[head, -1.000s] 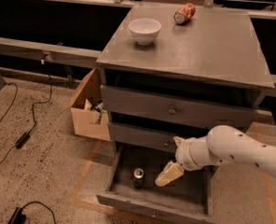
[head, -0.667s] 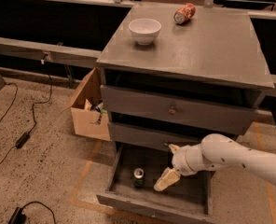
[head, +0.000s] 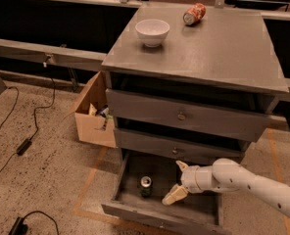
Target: Pick green can from bottom drawer and place on counter
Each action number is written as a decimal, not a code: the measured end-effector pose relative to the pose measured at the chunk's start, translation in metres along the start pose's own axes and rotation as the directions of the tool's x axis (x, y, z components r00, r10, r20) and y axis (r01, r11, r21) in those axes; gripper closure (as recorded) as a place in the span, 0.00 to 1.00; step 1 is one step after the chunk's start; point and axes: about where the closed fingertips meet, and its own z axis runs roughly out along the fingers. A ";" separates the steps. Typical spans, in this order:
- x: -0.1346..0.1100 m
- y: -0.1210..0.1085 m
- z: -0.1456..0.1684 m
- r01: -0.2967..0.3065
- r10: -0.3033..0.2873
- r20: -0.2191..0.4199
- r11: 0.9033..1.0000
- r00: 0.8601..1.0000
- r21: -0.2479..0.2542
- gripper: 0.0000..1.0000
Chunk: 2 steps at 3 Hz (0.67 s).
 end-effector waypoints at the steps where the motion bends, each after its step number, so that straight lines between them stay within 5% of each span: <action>1: 0.002 0.000 0.003 -0.001 0.001 0.005 1.000 1.000 -0.002 0.00; 2: 0.024 -0.002 0.036 -0.018 0.020 0.054 0.999 0.998 -0.032 0.00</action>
Offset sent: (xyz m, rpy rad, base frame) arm 0.0131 0.0174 -0.0979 0.1512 0.0192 0.0127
